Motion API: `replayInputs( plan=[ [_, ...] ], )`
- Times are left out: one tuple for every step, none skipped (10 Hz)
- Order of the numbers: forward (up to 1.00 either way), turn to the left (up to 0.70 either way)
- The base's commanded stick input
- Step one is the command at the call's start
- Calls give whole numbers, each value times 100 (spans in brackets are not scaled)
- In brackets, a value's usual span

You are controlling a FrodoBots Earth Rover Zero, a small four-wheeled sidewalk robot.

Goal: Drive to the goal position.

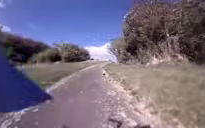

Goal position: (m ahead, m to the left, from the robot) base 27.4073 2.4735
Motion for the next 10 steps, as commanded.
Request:
replayInputs(
  plan=[
    [100, 0],
    [100, 0],
    [100, 0],
    [100, 0],
    [100, 0],
    [100, 0],
    [100, 0],
    [100, 0],
    [100, 0],
    [100, 0]
  ],
)
